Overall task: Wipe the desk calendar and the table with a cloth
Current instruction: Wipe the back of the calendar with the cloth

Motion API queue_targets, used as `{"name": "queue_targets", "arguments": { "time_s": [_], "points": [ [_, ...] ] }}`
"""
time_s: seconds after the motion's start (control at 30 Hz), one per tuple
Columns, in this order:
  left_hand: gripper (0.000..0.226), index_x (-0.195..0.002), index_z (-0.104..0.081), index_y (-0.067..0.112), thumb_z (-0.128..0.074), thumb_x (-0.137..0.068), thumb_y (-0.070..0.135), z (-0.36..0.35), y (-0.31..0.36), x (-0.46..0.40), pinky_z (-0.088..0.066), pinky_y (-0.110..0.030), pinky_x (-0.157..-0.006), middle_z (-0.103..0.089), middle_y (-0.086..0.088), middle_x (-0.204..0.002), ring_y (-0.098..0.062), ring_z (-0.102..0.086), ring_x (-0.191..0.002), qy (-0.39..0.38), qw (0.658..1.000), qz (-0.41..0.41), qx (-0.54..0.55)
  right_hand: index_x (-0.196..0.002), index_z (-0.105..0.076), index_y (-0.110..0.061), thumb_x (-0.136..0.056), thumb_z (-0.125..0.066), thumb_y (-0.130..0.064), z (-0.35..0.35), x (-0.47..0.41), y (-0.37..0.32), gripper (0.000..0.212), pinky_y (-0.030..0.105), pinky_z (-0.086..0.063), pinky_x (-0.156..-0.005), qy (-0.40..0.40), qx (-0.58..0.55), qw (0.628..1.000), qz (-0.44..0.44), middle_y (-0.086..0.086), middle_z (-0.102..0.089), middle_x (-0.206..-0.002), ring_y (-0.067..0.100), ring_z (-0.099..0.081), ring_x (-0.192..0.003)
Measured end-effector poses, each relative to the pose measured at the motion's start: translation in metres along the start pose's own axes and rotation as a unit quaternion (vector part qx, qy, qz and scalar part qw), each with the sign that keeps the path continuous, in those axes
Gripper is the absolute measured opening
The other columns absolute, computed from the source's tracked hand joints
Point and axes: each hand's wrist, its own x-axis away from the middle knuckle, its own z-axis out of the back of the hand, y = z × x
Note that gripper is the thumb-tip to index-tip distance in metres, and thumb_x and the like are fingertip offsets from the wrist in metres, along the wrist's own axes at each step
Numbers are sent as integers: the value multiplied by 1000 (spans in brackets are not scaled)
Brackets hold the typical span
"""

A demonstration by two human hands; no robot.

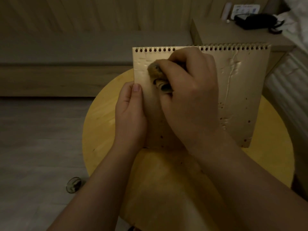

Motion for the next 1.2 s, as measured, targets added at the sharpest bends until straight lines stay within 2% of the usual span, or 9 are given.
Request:
{"name": "queue_targets", "arguments": {
  "time_s": [0.13,0.27,0.43,0.57,0.77,0.9,1.03,1.13,1.2],
  "points": [
    [31,-95,-67,32,-41,-113,31,-1,1,0,-51,-16,-68,-72,18,-87,3,-65,-80,13,1000,8,-22,-109,-76,2,-93,-66,-7,23,4,35,21,25,-31,-85,3,49,999,-10,25,-68,-108,44,-61,-98],
    [31,-101,-68,31,-40,-114,30,-2,3,2,-51,-11,-68,-73,22,-90,5,-67,-83,24,999,10,-28,-115,-75,-2,-90,-66,-8,48,7,77,27,39,-40,-85,7,96,993,-66,25,-65,-115,46,-59,-105],
    [31,-101,-68,35,-40,-113,32,-4,4,1,-51,-12,-71,-73,23,-92,4,-67,-87,30,999,12,-32,-117,-76,-6,-91,-68,-11,64,15,109,28,49,-52,-87,42,78,993,-81,23,-63,-117,42,-62,-106],
    [31,-99,-68,36,-40,-113,35,-3,2,1,-49,-11,-68,-72,23,-91,6,-64,-84,39,998,10,-41,-119,-75,-5,-93,-69,-13,69,33,122,28,58,-52,-87,52,86,989,-106,26,-61,-117,44,-60,-107],
    [30,-101,-68,34,-40,-113,33,-3,1,0,-51,-11,-69,-73,23,-91,5,-66,-85,36,999,12,-32,-116,-75,-2,-92,-70,-6,57,35,100,25,51,-51,-84,32,61,994,-87,25,-63,-113,45,-60,-102],
    [30,-101,-68,33,-41,-113,32,-1,2,0,-52,-13,-70,-73,21,-91,3,-67,-85,33,999,15,-25,-113,-76,0,-87,-72,0,37,32,66,26,32,-41,-86,20,41,998,-52,24,-65,-109,44,-60,-100],
    [30,-101,-67,26,-40,-114,27,-2,2,0,-54,-17,-68,-74,17,-89,0,-68,-81,17,1000,17,-4,-112,-77,1,-87,-71,3,15,27,29,25,26,-36,-86,-4,0,999,-33,23,-66,-106,40,-59,-97],
    [30,-97,-66,24,-41,-114,24,-2,1,-1,-54,-22,-67,-72,11,-86,-7,-66,-79,8,1000,13,12,-109,-77,1,-91,-68,-1,2,23,1,21,23,-35,-84,-17,-29,999,-27,21,-67,-105,36,-58,-96],
    [31,-96,-67,27,-42,-114,26,-1,1,0,-56,-30,-72,-72,0,-91,-17,-65,-85,2,1000,10,20,-109,-78,0,-93,-66,-7,-4,20,-9,21,23,-34,-83,-26,-34,999,-23,21,-68,-106,35,-58,-97]
  ]
}}
